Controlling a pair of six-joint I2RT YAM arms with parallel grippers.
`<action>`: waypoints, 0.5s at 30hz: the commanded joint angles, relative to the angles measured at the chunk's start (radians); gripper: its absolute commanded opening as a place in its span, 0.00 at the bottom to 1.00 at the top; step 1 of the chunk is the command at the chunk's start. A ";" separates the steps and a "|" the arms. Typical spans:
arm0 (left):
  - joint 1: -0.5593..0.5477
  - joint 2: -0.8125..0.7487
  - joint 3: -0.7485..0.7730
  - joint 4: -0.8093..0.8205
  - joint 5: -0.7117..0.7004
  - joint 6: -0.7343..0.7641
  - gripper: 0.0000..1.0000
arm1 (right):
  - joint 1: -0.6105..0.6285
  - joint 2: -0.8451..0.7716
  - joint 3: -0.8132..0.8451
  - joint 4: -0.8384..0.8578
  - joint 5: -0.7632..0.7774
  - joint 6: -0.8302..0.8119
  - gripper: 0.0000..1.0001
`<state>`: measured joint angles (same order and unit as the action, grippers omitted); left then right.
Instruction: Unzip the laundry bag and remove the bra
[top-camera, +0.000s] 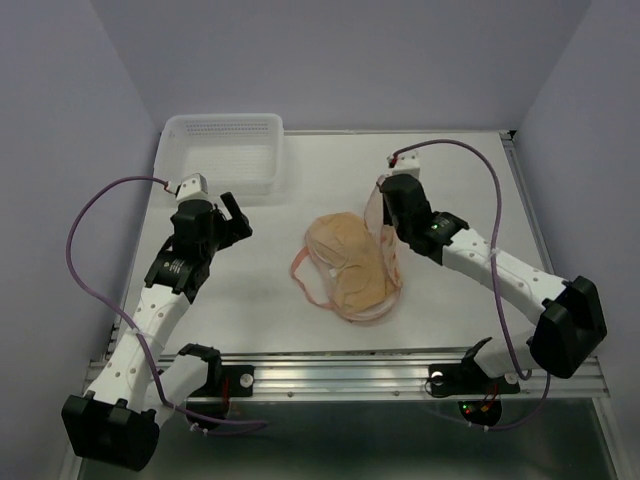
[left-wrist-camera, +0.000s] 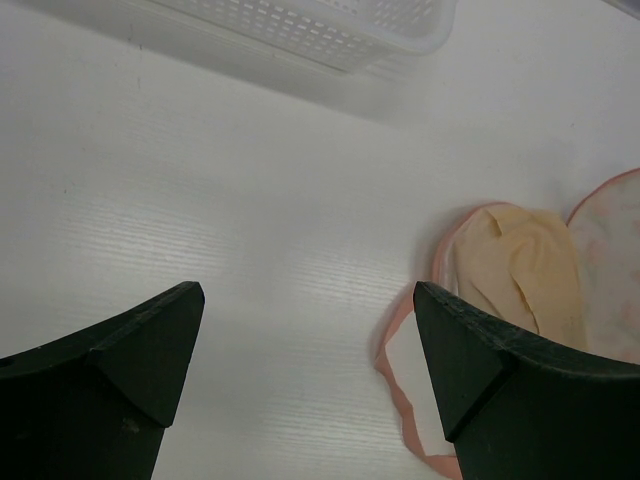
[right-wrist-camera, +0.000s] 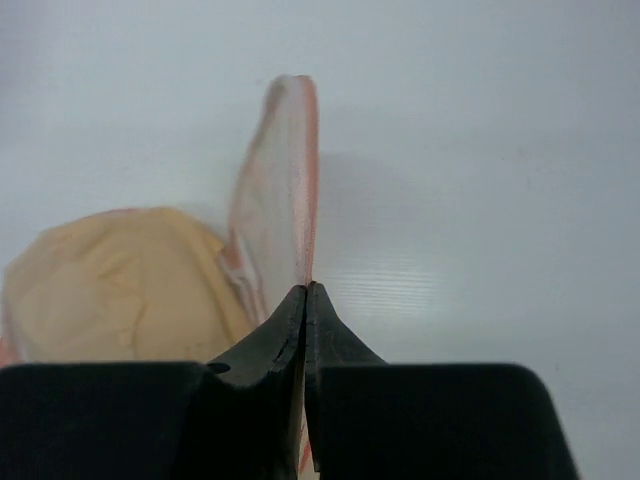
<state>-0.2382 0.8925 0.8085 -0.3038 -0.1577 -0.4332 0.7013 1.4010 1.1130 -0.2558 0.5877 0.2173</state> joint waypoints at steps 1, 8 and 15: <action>0.010 -0.012 -0.015 0.035 0.009 0.021 0.99 | -0.132 -0.057 -0.051 -0.097 0.071 0.118 0.05; 0.008 0.029 -0.026 0.060 0.088 0.016 0.99 | -0.226 -0.175 -0.142 -0.120 0.072 0.287 0.94; -0.252 0.150 -0.029 0.149 0.178 -0.123 0.99 | -0.226 -0.361 -0.157 -0.100 -0.135 0.294 1.00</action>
<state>-0.3096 1.0107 0.7906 -0.2543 -0.0071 -0.4751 0.4725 1.1221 0.9565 -0.3935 0.5613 0.4740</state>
